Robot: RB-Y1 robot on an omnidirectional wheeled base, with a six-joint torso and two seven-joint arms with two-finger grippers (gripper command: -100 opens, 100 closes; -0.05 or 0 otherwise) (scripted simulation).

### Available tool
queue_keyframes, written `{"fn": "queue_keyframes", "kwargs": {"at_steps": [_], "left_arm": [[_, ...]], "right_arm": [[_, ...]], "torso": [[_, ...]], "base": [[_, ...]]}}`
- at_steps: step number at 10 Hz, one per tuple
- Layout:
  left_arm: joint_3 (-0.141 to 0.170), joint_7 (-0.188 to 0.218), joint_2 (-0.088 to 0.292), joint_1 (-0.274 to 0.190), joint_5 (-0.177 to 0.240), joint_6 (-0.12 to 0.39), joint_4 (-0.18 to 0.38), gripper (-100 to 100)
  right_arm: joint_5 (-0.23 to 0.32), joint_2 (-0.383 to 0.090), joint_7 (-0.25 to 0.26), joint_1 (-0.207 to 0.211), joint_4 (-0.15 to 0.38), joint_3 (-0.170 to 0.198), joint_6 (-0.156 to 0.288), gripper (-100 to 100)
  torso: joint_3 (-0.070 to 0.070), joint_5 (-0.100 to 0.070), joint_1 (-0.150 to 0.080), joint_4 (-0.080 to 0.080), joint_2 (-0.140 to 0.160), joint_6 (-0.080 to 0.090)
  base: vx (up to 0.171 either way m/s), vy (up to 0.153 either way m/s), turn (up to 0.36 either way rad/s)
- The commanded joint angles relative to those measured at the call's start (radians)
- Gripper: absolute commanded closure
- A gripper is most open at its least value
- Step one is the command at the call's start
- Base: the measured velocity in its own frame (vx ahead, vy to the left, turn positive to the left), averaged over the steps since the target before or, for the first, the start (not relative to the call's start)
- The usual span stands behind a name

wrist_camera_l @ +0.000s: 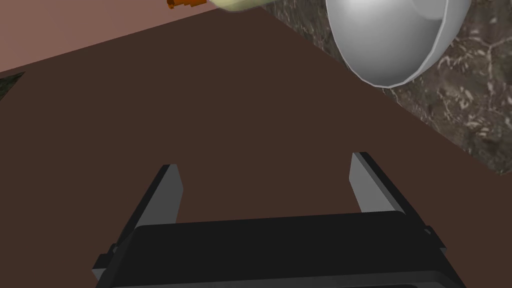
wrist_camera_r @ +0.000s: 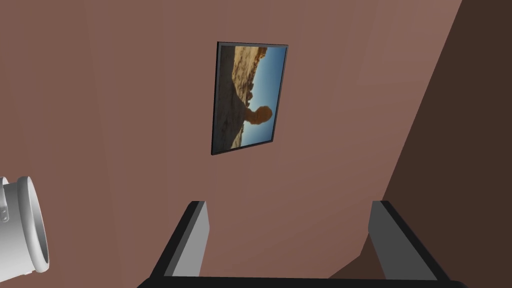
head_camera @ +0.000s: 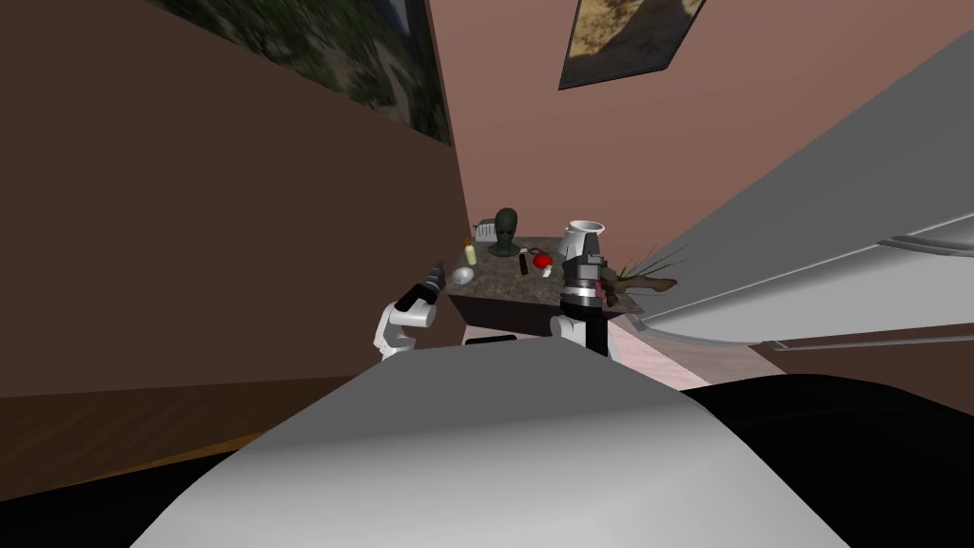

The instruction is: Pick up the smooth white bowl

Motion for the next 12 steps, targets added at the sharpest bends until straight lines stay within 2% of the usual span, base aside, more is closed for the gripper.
{"fn": "queue_keyframes", "kwargs": {"at_steps": [1,4,5,8,10,12], "left_arm": [[-0.003,0.001,0.002,-0.008,0.001,0.050,0.000,-100],[-0.006,0.002,0.007,-0.026,0.003,0.127,0.001,-100],[-0.006,0.002,0.007,-0.026,0.003,0.136,0.001,-100],[-0.011,0.002,0.017,-0.060,0.008,0.229,0.003,-100],[-0.011,0.002,0.017,-0.060,0.008,0.266,0.003,-100],[-0.012,0.002,0.021,-0.075,0.010,0.327,0.005,-100]], "right_arm": [[0.000,0.000,0.000,0.000,0.000,0.000,0.000,0],[0.000,0.000,0.000,0.000,0.000,0.000,0.000,0],[0.000,0.000,0.000,0.000,0.000,0.000,0.000,0],[0.000,0.000,0.000,0.000,0.000,0.000,0.000,0],[0.000,0.000,0.000,0.000,0.000,0.000,0.000,0],[0.000,0.000,0.000,0.000,0.000,0.000,0.000,0]], "torso": [[0.000,0.000,0.000,0.000,0.000,0.000],[0.000,0.000,0.000,0.000,0.000,0.000],[0.000,0.000,0.000,0.000,0.000,0.000],[0.000,0.000,0.000,0.000,0.000,0.000],[0.000,0.000,0.000,0.000,0.000,0.000],[0.000,0.000,0.000,0.000,0.000,0.000]], "base": [[0.011,0.015,-0.042],[0.009,0.008,-0.039],[0.003,0.007,0.005],[0.011,0.013,-0.078],[0.011,0.010,-0.021],[0.011,0.012,-0.081]]}}
